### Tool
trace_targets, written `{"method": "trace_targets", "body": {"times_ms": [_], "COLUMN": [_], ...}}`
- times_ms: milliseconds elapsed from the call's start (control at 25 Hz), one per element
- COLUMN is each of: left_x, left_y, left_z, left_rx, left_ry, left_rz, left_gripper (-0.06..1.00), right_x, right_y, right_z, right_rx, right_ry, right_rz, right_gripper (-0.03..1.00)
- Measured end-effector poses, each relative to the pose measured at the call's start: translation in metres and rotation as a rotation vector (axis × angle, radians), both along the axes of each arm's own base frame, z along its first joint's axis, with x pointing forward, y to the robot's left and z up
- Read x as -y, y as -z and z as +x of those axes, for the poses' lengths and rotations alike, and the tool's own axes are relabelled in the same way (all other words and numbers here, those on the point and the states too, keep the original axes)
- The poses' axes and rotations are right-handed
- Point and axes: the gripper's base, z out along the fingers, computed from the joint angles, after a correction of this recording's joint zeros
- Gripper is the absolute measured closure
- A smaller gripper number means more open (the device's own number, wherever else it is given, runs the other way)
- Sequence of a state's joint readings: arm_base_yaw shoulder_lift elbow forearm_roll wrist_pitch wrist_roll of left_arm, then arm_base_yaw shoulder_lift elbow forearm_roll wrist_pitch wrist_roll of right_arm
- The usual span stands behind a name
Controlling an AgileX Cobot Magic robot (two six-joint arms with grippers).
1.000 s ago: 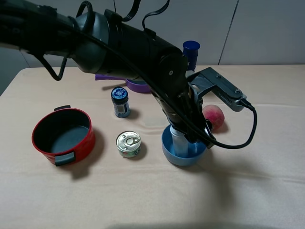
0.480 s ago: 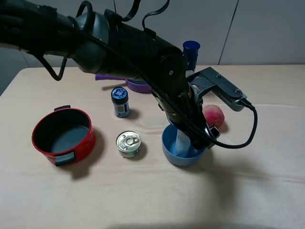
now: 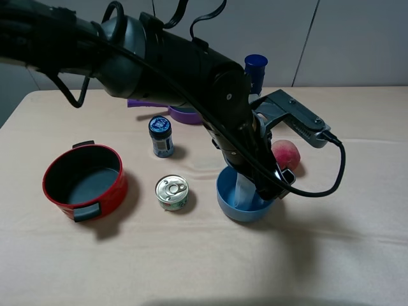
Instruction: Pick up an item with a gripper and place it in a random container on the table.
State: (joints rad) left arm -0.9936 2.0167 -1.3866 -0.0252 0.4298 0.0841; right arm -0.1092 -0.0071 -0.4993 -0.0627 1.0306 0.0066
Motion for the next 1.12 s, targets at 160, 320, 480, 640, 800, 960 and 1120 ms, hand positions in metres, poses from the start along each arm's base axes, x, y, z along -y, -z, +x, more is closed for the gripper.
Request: {"method": "trace_targets", "body": {"times_ms": [160, 320, 480, 640, 800, 960, 1120], "left_x": [0.0, -0.002, -0.009, -0.019, -0.03, -0.045, -0.064], "left_y": [0.0, -0.015, -0.044, -0.072, -0.091, -0.105, -0.125], "left_z": [0.0, -0.002, -0.006, -0.013, -0.02, -0.025, -0.028], "left_rx": [0.001, 0.013, 0.037, 0.045, 0.025, 0.003, 0.012], "left_ry": [0.001, 0.002, 0.003, 0.005, -0.005, -0.02, -0.05], "left_rz": [-0.001, -0.02, -0.059, -0.075, -0.055, -0.005, 0.03], "left_gripper": [0.0, 0.0, 0.0, 0.0, 0.0, 0.0, 0.0], "right_x": [0.0, 0.0, 0.0, 0.0, 0.0, 0.0, 0.0], "right_y": [0.0, 0.0, 0.0, 0.0, 0.0, 0.0, 0.0], "right_z": [0.0, 0.0, 0.0, 0.0, 0.0, 0.0, 0.0], "right_rx": [0.0, 0.0, 0.0, 0.0, 0.0, 0.0, 0.0], "right_ry": [0.0, 0.0, 0.0, 0.0, 0.0, 0.0, 0.0], "right_rz": [0.0, 0.0, 0.0, 0.0, 0.0, 0.0, 0.0], "right_gripper": [0.27, 0.27, 0.27, 0.27, 0.27, 0.27, 0.27]}}
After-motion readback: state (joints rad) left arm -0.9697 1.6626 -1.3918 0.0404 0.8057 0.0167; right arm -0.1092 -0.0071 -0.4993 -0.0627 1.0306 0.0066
